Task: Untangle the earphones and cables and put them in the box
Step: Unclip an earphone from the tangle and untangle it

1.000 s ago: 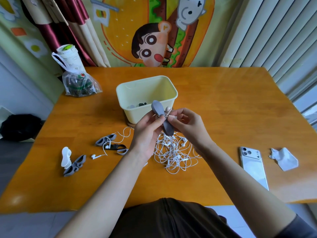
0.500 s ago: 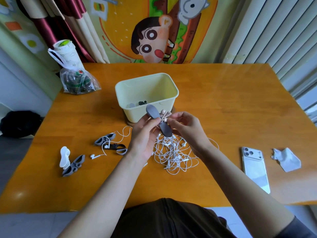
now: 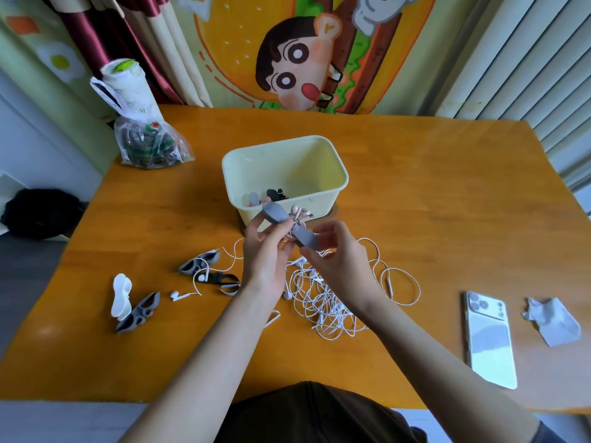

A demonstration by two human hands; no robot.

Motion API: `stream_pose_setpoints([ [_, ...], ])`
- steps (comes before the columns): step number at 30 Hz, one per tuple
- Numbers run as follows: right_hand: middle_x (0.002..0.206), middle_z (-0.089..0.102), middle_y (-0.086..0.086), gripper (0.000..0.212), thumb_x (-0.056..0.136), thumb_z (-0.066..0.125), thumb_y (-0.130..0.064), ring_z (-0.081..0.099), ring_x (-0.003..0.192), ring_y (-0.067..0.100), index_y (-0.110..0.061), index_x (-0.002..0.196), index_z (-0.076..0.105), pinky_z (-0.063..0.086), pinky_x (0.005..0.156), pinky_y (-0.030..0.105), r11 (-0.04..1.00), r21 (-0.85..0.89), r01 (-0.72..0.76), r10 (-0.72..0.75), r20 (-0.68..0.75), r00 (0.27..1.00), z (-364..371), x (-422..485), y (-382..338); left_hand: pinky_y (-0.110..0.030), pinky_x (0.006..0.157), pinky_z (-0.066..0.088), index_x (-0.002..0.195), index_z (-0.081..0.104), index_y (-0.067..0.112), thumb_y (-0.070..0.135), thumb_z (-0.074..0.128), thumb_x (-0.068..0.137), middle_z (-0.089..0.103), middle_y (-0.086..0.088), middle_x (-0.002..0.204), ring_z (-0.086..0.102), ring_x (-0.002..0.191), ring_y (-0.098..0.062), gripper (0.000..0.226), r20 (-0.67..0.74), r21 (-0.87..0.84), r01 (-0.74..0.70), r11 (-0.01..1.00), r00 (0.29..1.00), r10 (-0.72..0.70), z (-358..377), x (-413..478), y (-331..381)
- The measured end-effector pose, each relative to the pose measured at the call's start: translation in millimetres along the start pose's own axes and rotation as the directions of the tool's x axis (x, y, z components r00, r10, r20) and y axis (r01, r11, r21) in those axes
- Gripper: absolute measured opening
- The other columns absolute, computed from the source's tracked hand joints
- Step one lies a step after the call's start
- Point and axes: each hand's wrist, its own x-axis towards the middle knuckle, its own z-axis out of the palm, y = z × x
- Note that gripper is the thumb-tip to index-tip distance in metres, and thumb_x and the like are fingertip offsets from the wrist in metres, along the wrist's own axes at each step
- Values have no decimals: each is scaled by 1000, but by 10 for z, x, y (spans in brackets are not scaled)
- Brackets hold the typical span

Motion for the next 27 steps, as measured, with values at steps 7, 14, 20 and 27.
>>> stream_pose_setpoints([
  [7,83,68,-6,29,74,79,-21,64,75,8,-11,98,68,50,68,15,998,-61,-16,22,96,995,19,419,43,-24,82,54,120,50,17,8,67,86,66,-1,107,65,100,-13,39,79,502,-185,845,983,168,-41,414,174],
  [14,66,68,2,4,81,71,-12,65,60,13,-13,82,67,56,70,34,977,93,-190,167,205,964,75,979,-2,-1,76,32,113,55,24,27,65,88,51,2,115,46,107,-9,28,246,838,-342,426,933,264,-142,892,453],
  [20,75,69,9,14,86,64,-7,68,69,23,-17,77,66,56,82,44,957,43,-286,271,212,939,224,1541,31,-36,90,38,111,64,15,28,59,91,53,-6,115,42,111,-24,25,324,946,-291,-143,874,363,-486,1047,554],
  [27,91,68,14,18,87,60,-3,68,78,23,4,103,66,55,85,37,848,-122,-516,525,319,789,661,2142,239,-42,82,43,84,69,17,23,68,85,55,-5,97,49,95,-24,6,404,906,-305,-293,832,380,-717,1085,526],
])
